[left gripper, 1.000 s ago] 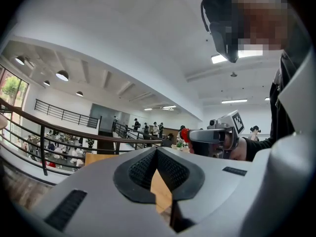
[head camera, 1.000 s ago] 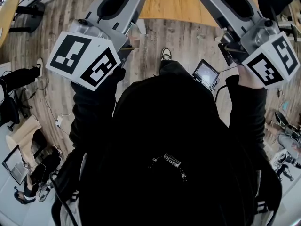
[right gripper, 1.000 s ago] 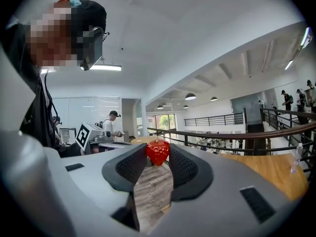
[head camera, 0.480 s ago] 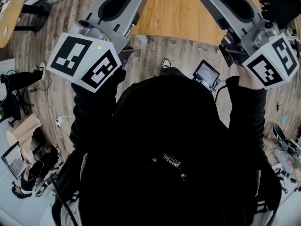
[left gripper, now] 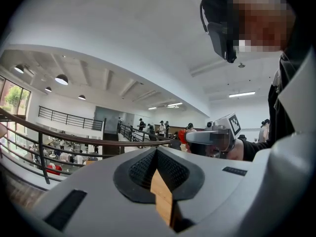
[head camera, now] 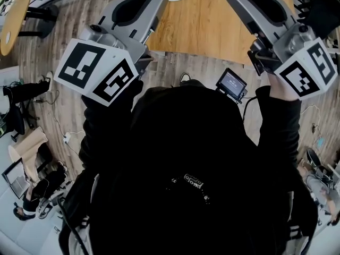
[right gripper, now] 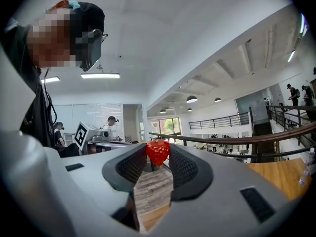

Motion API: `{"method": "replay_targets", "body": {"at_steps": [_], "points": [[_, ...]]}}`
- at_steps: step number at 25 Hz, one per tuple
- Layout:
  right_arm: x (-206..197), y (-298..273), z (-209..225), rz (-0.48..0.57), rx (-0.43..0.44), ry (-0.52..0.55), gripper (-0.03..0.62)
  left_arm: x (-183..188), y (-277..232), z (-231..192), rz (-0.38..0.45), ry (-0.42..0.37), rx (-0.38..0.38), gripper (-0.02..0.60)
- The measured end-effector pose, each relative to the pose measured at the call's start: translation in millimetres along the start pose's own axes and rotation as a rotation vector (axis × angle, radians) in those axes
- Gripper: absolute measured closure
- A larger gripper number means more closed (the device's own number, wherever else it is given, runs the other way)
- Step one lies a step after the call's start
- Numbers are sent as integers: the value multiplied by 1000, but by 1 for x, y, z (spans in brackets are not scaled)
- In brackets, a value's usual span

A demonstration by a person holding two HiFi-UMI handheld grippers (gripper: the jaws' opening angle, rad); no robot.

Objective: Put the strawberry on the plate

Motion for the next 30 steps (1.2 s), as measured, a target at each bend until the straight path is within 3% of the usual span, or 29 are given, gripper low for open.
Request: {"method": "replay_targets", "body": {"at_steps": [4, 13, 19, 30], "points": [[2, -3, 0, 19, 8, -10, 444, -2, 5, 6, -37, -9, 8, 577], [6, -22, -5, 13, -9, -16, 444, 6, 16, -21, -56, 7, 8, 577], [17, -19, -6, 4, -113, 17, 444, 24, -3, -37, -32, -18, -104, 577], [30, -14, -2, -36, -299, 41, 444, 38, -49, -59, -62, -12, -301, 577]]}}
Point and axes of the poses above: the fingertips, and each gripper's own axes: y backward along the fingers, z to its right, x out of its top, the point moved 9 cm from there along y, backward along the fingers, and after that the axes turned 14 degrees about y, right-handed, at the moved point
